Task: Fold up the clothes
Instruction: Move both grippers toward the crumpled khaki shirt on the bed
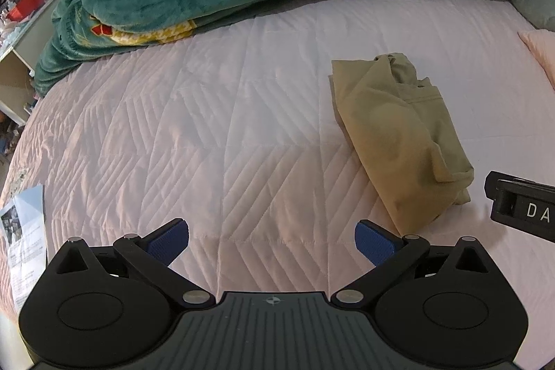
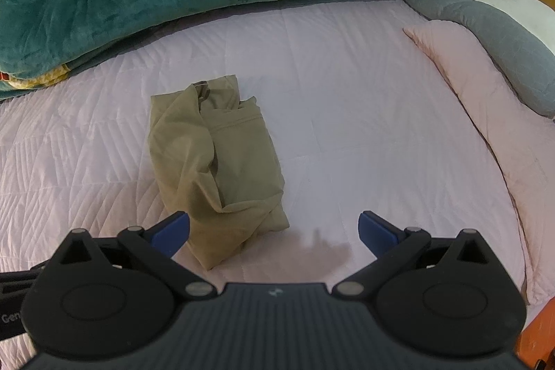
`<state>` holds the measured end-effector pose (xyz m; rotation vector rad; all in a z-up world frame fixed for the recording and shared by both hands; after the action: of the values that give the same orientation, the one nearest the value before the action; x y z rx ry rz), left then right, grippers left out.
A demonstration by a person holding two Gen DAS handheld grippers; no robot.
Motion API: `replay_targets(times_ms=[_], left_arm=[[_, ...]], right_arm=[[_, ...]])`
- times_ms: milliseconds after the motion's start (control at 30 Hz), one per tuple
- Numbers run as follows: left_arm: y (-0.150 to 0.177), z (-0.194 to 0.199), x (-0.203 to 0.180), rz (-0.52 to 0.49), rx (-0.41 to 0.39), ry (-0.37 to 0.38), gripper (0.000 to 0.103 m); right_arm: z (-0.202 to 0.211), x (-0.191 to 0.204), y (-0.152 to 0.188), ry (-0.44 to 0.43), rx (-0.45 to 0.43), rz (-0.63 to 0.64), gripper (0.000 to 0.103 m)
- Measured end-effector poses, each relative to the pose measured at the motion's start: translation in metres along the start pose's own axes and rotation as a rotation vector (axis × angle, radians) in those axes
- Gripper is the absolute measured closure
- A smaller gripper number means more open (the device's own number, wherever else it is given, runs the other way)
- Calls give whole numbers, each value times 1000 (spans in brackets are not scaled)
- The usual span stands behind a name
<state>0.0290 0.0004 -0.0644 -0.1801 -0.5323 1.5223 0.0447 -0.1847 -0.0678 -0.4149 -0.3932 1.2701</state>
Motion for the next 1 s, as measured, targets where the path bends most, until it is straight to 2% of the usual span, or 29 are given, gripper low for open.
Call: replay_targets(times_ms=[233, 367, 567, 667, 800, 933, 1000], left_arm=[[-6, 2, -6, -12, -11, 9, 1], [-6, 3, -7, -25, -10, -6, 1], [-1, -4, -7, -12, 64, 12, 1], [0, -4, -4, -3, 71, 13, 1], [-4, 1, -4, 37, 53, 71, 1], [-4, -1, -4, 133, 46, 153, 1], [-3, -2, -6, 132, 14, 133, 1]], right_arm=[[-2, 0, 1, -19, 0, -18, 0], [-1, -3, 0, 8, -1, -25, 0], [-1, -10, 1, 44, -4, -40, 0], [-2, -14, 1, 57, -6, -56, 0], [-3, -20, 0, 69, 1, -84, 0], [-5, -22, -1, 85, 3, -86, 0], [-3, -20, -2, 62, -19, -89, 0]])
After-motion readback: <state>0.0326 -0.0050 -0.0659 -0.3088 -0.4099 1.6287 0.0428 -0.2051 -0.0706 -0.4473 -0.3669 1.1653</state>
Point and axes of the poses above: each gripper's, at about its wrist camera, not at the fingertips, and z roughly against the way its jaws point, x to its left, y to its underside, the point moved 6 cm from there along -z, roughly the way its jaws point, and after that the axes turned 4 degrees about -y, right-handed, at the moved point
